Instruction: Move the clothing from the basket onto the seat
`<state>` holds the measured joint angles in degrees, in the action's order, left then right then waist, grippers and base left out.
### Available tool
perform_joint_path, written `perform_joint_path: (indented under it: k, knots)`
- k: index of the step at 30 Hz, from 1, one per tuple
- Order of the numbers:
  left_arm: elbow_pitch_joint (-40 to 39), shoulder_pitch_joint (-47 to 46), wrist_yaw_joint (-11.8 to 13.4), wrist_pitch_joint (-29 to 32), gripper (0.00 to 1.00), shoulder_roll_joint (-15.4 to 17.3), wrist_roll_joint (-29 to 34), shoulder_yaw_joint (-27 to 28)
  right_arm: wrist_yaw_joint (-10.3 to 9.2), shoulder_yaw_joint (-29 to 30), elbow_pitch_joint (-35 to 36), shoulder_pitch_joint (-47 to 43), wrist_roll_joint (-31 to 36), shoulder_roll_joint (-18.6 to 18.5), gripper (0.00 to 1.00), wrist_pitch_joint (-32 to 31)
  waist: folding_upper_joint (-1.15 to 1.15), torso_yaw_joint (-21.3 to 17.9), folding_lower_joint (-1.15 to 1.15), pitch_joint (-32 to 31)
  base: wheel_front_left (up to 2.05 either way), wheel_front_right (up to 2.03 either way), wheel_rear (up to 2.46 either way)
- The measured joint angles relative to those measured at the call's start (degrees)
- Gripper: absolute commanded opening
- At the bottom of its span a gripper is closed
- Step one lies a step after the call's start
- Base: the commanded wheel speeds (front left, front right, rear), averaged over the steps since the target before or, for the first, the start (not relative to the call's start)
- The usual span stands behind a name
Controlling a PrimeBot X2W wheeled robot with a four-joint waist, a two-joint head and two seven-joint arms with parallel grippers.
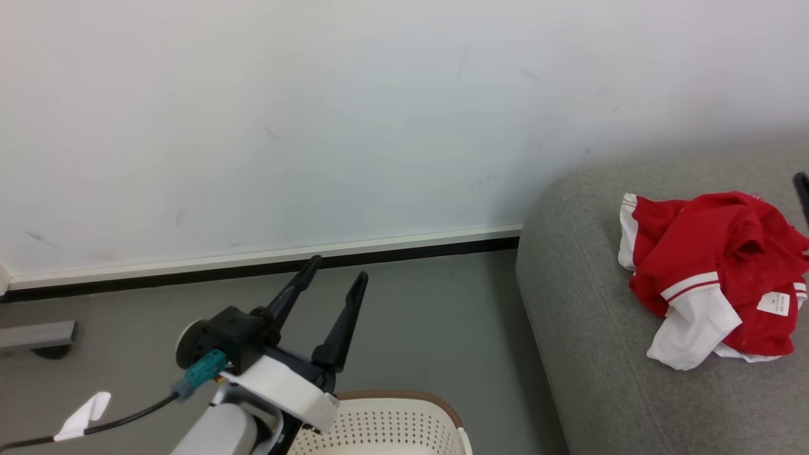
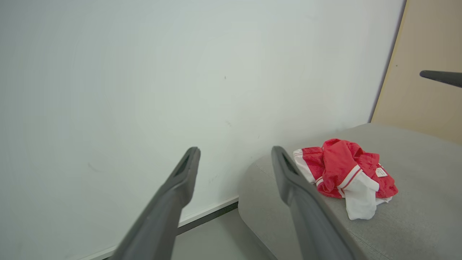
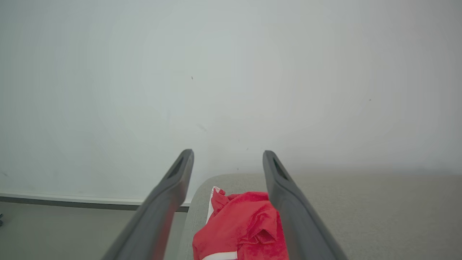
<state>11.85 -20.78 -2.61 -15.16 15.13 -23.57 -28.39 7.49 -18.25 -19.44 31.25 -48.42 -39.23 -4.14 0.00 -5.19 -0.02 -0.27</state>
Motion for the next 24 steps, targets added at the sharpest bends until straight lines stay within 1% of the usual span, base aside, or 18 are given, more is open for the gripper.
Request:
perform_joint_path:
  k: [2, 6, 10, 15, 18, 19, 21, 24]
  knots:
    - [-0.33, 0.94, 0.45, 0.01, 1.0, 0.4, -0.19, 1.36, 0.0, -1.14, 1.7, -1.83, 1.37, 0.68, 1.0, 0.6, 0.0, 1.12, 0.0, -0.49, 0.0, 0.0, 0.0]
    - [-1.22, 3.66, 2.03, 0.01, 1.0, 1.41, -0.26, 4.25, 0.0, -1.23, 3.88, -4.92, 3.67, 3.23, 1.0, 5.28, 0.0, 3.3, 0.01, -1.19, 0.0, 0.0, 0.0]
    - [-1.48, 7.21, 3.26, 0.01, 1.0, 2.19, -0.62, 6.76, 0.0, -0.19, 4.6, -7.74, 6.48, 7.22, 1.0, 10.87, 0.0, 5.08, 0.01, -1.59, 0.0, 0.0, 0.0]
    - [-2.53, 11.12, 4.87, 0.01, 1.0, 2.03, -1.57, 11.16, 0.0, 1.72, 4.98, -12.04, 9.07, 12.63, 1.0, 16.21, 0.0, 6.97, 0.02, -2.06, 0.0, 0.0, 0.0]
    - [-3.26, 13.39, 5.41, 0.01, 1.0, 1.07, -2.43, 14.06, 0.0, 3.78, 5.73, -15.21, 10.83, 15.22, 1.0, 18.0, 0.0, 8.08, 0.02, -2.44, 0.0, 0.0, 0.0]
    - [-3.31, 14.16, 5.78, 0.01, 1.0, 0.92, -2.03, 14.71, -0.01, 4.99, 5.93, -16.39, 11.12, 16.36, 1.0, 18.42, 0.0, 8.44, 0.02, -2.61, 0.0, 0.0, 0.0]
    - [-3.03, 15.64, 7.58, 0.01, 1.0, 1.12, -0.19, 16.35, -0.01, 5.82, 5.79, -18.94, 13.97, 17.88, 1.0, 18.84, 0.0, 9.08, 0.02, -2.95, 0.0, 0.0, 0.0]
    - [-2.86, 17.24, 8.28, 0.01, 1.0, 0.35, 1.03, 18.78, -0.01, 7.06, 5.94, -22.26, 16.48, 21.03, 1.0, 18.95, 0.0, 9.82, 0.02, -3.45, 0.0, 0.0, 0.0]
